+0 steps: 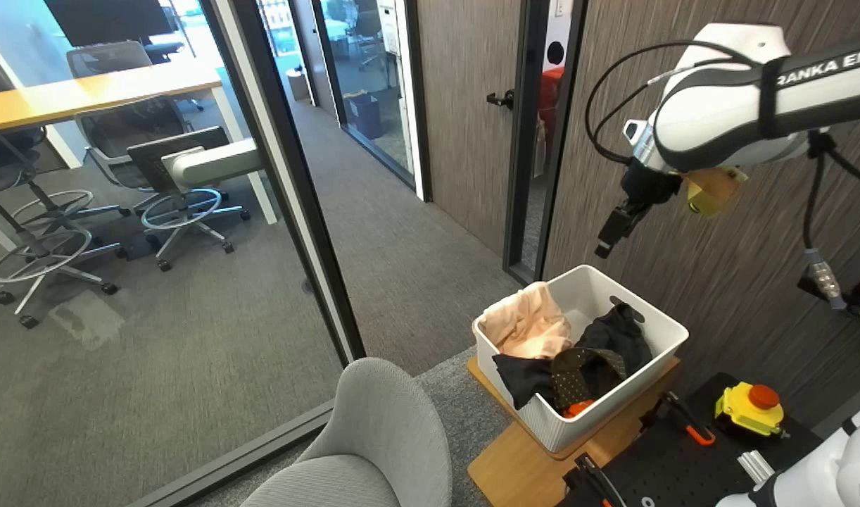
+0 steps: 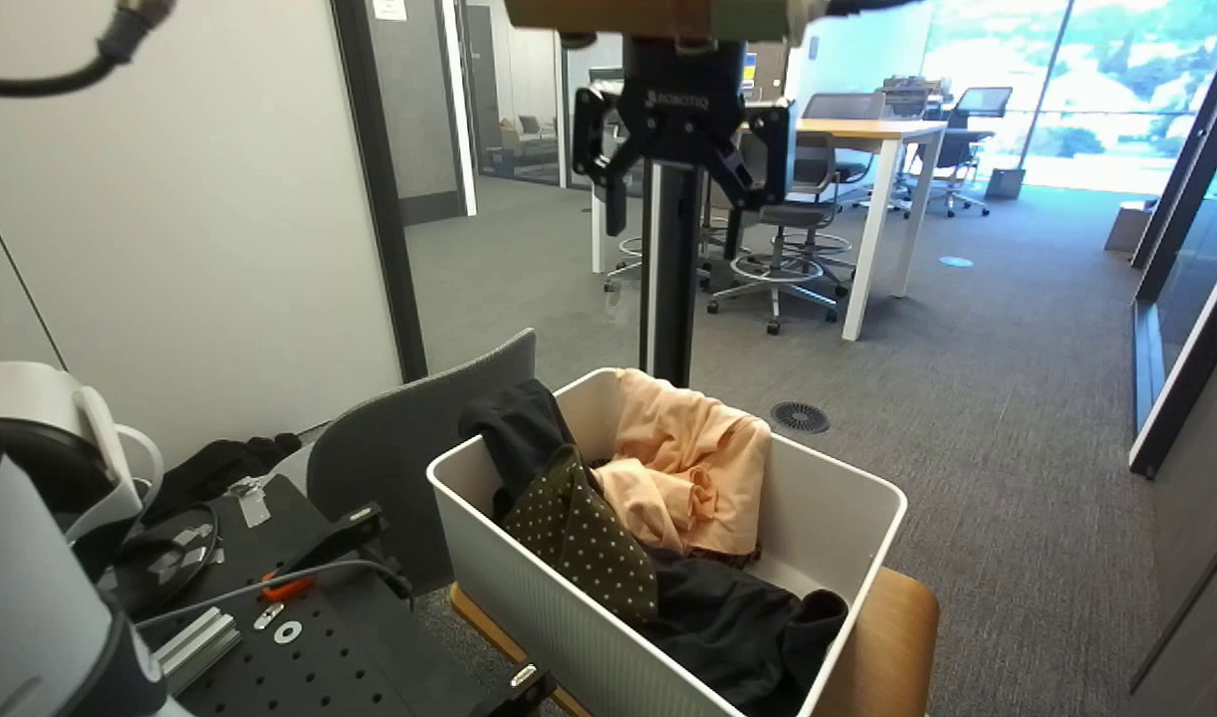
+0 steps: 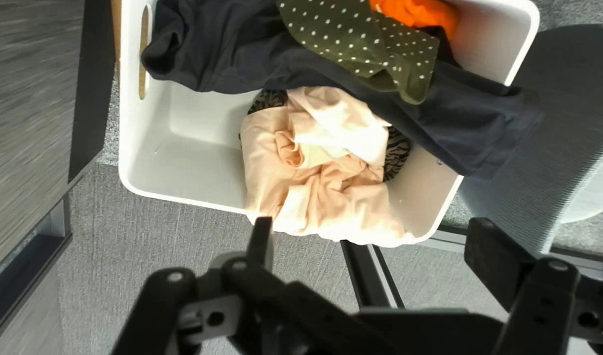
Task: Remove the shirt from the white bin and hang it on the chair
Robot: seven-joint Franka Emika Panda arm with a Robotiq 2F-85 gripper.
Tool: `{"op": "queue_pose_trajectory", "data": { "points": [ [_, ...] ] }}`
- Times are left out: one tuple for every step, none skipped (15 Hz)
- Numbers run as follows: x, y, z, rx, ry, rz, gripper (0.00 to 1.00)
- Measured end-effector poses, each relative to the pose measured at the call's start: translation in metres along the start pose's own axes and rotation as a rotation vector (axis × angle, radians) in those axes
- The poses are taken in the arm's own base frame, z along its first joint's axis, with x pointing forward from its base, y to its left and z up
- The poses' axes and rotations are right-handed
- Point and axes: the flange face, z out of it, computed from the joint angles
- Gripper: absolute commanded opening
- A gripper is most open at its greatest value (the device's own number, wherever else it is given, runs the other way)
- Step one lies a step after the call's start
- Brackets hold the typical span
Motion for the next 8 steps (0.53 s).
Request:
{"op": "queue_pose_trajectory", "data": {
  "points": [
    [0.004, 0.008, 0.015, -0.010, 0.003, -0.004, 1.00],
    [0.008, 0.014, 0.030, -0.017, 0.005, -0.008, 1.00],
    [0.012, 0.020, 0.045, -0.019, 0.008, -0.013, 1.00],
    [0.015, 0.025, 0.060, -0.017, 0.013, -0.019, 1.00],
    [0.018, 0.028, 0.074, -0.008, 0.017, -0.025, 1.00],
    [0.021, 0.031, 0.087, 0.005, 0.021, -0.032, 1.00],
    [0.024, 0.034, 0.100, 0.023, 0.027, -0.037, 1.00],
    [0.028, 0.037, 0.112, 0.047, 0.033, -0.040, 1.00]
  ]
}}
